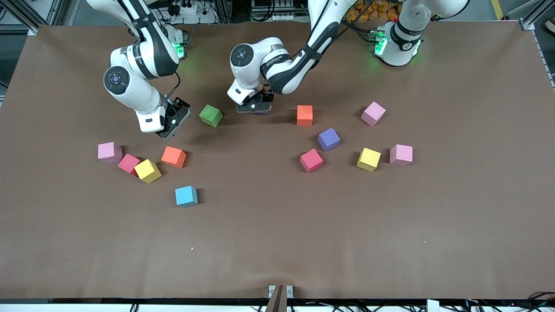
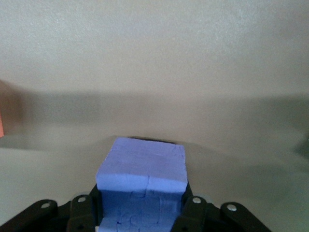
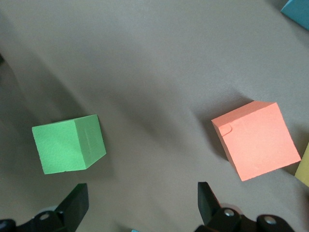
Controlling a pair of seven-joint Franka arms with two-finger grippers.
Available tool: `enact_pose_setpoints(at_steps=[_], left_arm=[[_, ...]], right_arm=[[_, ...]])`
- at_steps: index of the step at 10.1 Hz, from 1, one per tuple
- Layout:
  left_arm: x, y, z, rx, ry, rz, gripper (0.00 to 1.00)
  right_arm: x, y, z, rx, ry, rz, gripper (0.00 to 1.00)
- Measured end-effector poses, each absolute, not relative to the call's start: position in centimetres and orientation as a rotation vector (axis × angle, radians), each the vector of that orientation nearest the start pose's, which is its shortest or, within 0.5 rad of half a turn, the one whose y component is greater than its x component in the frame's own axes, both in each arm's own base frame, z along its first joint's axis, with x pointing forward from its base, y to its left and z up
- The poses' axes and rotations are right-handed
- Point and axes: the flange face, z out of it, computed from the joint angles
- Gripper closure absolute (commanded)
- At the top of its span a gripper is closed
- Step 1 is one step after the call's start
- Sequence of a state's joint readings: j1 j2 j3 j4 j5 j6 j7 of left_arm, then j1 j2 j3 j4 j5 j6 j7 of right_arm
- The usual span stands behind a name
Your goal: Form number 2 with 11 blocks
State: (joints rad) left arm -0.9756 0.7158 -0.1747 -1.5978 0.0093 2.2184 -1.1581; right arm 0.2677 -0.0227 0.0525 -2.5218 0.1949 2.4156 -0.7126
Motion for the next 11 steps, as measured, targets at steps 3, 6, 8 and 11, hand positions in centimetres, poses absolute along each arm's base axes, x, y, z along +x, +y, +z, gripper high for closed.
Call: enact_pose_setpoints(at_steps=[3,6,8,11], left_arm=[[28.8,-62.2,19.6,-3.092,-0.023,0.213,0.81],[28.7,-62.3,19.5,-3.094,-0.010,0.212,0.00],[28.8,-62.6,20.1,-3.109,-0.008,0.201,0.00],[31.3,-62.1,26.0,-3.133,-0.051,0.151,0.00]], right_arm=[[44.2,12.2,28.3,-2.757,-1.255,-0.033,0.00],[46.6,8.8,23.9,-2.687,-1.503,-0.151,0.00],[48.4,7.6,20.4,-2.637,-1.591,-0.122,0.00],[49.3,8.8,20.2,-2.605,-1.639,-0.133,0.00]])
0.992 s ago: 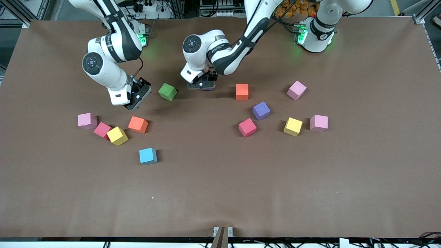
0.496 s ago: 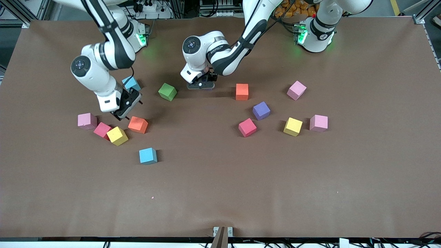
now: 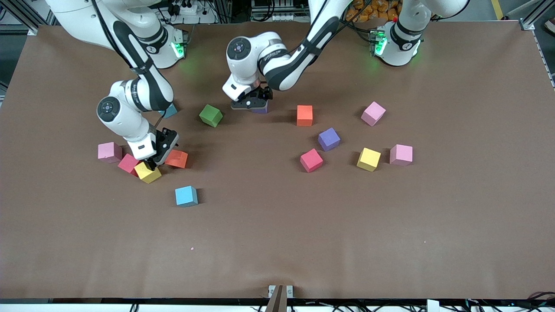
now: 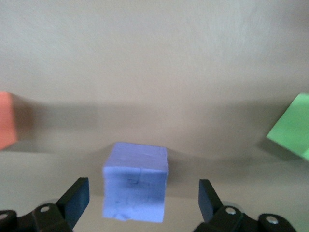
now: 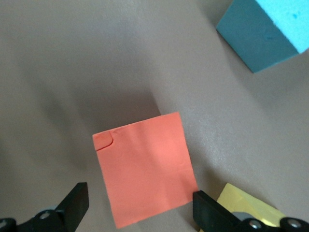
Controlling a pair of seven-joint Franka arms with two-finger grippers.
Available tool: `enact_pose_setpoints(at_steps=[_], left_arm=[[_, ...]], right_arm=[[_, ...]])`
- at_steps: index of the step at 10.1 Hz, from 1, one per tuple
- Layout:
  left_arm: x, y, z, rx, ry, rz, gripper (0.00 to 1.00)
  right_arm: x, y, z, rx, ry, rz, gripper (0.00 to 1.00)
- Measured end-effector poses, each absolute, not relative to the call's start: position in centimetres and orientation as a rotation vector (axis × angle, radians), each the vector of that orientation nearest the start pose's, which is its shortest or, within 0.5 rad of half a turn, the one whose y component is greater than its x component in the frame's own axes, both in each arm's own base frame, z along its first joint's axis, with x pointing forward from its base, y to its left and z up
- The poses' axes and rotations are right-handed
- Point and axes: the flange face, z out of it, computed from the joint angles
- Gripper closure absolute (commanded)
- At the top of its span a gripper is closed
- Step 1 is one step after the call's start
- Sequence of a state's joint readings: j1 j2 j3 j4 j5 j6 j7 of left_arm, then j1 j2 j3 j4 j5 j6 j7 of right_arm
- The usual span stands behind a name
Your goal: Form number 2 with 11 blocks
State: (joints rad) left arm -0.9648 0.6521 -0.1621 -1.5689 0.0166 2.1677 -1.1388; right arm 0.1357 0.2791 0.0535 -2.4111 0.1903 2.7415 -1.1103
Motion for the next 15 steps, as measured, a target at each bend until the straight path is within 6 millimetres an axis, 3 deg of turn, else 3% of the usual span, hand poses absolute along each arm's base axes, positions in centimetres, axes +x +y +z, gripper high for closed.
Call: enact_pose_setpoints(at_steps=[2,4,6,10,13,15], left_arm=[[36.0,-58.5,28.2,-3.101,-0.109,0.154,0.00],[39.1,-53.8,27.2,-3.062,-0.075,0.193,0.00],[38.5,-50.4,25.2,-3.036,0.001,0.222,0.00],[33.4,-45.5,20.0,-3.019,0.146,0.175,0.00],[33.1,-44.2,19.9,-3.009,0.152,0.173,0.00],[33.7,-44.2,21.1,-3.027,0.150,0.148,0.00]], right_arm=[[49.6,9.9,20.7,-2.588,-1.671,-0.152,0.00],[50.1,10.5,21.5,-2.567,-1.684,-0.138,0.00],[50.3,10.7,22.0,-2.553,-1.687,-0.118,0.00],[50.7,11.0,22.4,-2.539,-1.711,-0.129,0.00],[53.7,13.4,25.4,-2.426,-1.915,-0.255,0.00],[55.1,13.8,25.4,-2.358,-2.007,-0.268,0.00]])
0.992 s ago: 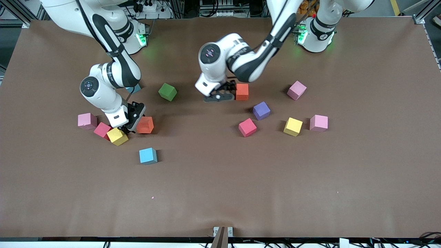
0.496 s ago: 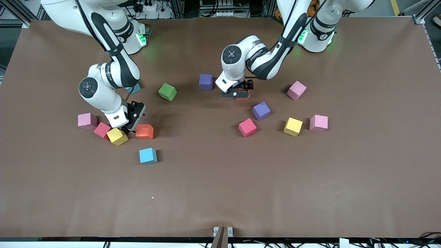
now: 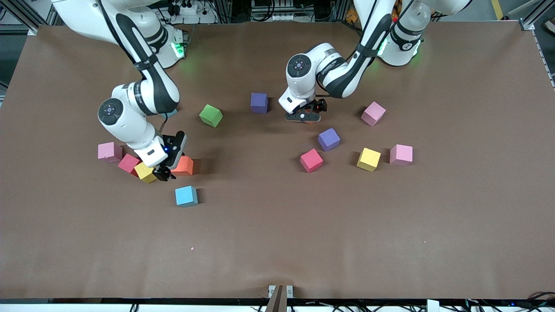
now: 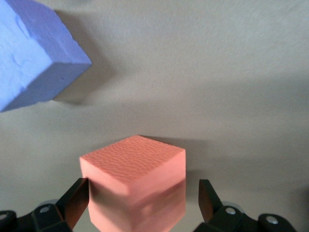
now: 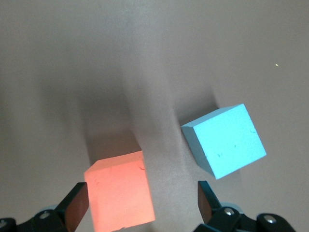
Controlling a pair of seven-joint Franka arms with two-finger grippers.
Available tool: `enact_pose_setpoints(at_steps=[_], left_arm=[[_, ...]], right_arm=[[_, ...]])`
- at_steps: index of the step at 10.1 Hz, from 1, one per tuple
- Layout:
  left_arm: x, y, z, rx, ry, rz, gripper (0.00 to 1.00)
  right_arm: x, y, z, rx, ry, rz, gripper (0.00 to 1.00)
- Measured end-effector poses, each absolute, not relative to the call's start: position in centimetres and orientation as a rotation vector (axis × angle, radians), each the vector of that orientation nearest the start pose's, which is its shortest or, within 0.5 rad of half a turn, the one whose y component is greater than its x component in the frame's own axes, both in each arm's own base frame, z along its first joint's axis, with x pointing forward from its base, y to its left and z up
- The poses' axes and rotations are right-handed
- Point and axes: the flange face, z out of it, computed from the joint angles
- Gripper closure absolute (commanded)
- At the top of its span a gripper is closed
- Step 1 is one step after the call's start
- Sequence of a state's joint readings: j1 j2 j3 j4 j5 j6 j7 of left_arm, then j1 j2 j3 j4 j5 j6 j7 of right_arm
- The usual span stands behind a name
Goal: Form number 2 with 11 blocks
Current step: 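Grasp another orange cube with the left gripper while the right gripper lifts its orange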
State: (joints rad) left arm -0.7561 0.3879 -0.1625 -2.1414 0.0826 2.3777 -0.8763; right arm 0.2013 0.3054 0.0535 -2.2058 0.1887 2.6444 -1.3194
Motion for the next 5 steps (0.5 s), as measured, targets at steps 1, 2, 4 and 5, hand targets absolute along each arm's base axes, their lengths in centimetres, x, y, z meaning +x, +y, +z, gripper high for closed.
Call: enact_pose_setpoints(at_steps=[1,2,4,5], left_arm=[[34.3,-43.9,22.1,-3.040,0.149,0.130,0.00],[34.9,-43.7,22.9,-3.051,0.144,0.114,0.00],[35.0,-43.5,23.0,-3.052,0.141,0.112,0.00],[34.9,-43.5,22.8,-3.053,0.144,0.114,0.00]], right_arm=[[55.3,13.8,24.4,-2.342,-2.021,-0.250,0.00],[55.3,13.8,23.3,-2.327,-2.028,-0.227,0.00],[54.9,13.4,22.0,-2.305,-2.026,-0.165,0.00],[55.0,13.2,22.1,-2.293,-2.021,-0.130,0.00]])
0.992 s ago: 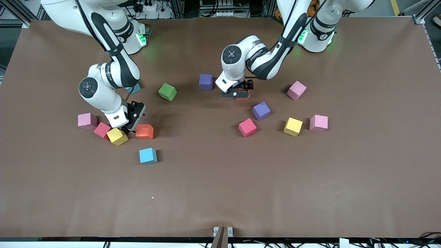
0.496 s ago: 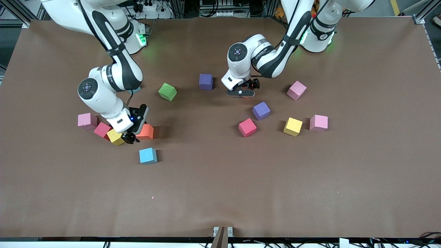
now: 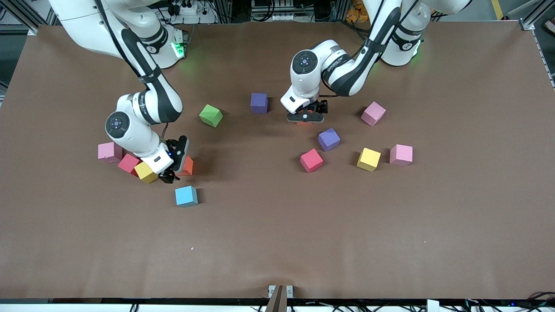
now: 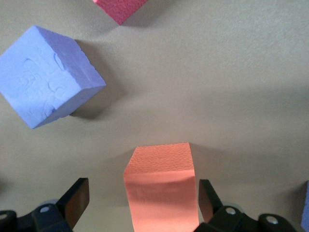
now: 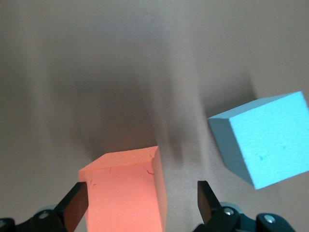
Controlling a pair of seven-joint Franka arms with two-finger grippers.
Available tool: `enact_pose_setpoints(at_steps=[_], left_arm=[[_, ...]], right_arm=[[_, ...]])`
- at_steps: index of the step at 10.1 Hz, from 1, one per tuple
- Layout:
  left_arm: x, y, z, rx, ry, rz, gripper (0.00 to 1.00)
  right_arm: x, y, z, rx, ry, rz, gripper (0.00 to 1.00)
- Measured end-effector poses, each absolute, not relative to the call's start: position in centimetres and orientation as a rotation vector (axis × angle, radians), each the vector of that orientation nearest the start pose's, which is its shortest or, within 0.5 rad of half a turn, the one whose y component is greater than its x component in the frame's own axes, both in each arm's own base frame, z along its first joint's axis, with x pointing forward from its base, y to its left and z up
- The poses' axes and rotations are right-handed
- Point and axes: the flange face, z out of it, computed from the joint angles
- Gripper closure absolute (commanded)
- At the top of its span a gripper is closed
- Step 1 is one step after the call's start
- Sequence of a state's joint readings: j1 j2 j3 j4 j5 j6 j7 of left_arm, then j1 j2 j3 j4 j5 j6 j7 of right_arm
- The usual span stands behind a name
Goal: Form number 2 with 11 blocks
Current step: 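Grasp another orange cube with the left gripper while the right gripper lifts its orange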
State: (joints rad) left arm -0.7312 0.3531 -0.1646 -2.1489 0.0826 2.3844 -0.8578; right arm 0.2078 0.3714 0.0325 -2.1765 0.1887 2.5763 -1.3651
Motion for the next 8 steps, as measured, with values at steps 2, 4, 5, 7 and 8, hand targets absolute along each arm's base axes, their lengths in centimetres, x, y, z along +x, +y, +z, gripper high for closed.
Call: enact_pose_setpoints(at_steps=[2,4,5,7,8], left_arm=[[34.3,-43.9,22.0,-3.071,0.162,0.106,0.00],[33.1,-44.3,20.3,-3.059,0.187,0.143,0.00],[32.8,-44.2,19.4,-3.050,0.189,0.160,0.00],[32.7,-44.1,18.5,-3.045,0.187,0.174,0.30],[32.6,-44.1,18.5,-3.045,0.183,0.174,0.58]], right_arm=[[55.7,12.8,22.8,-2.289,-2.015,-0.102,0.00],[55.8,12.5,22.9,-2.270,-2.037,-0.097,0.00],[55.7,12.6,22.7,-2.258,-2.049,-0.092,0.00],[55.2,13.4,22.1,-2.237,-2.065,-0.077,0.00],[54.9,13.6,21.6,-2.235,-2.071,-0.076,0.00]])
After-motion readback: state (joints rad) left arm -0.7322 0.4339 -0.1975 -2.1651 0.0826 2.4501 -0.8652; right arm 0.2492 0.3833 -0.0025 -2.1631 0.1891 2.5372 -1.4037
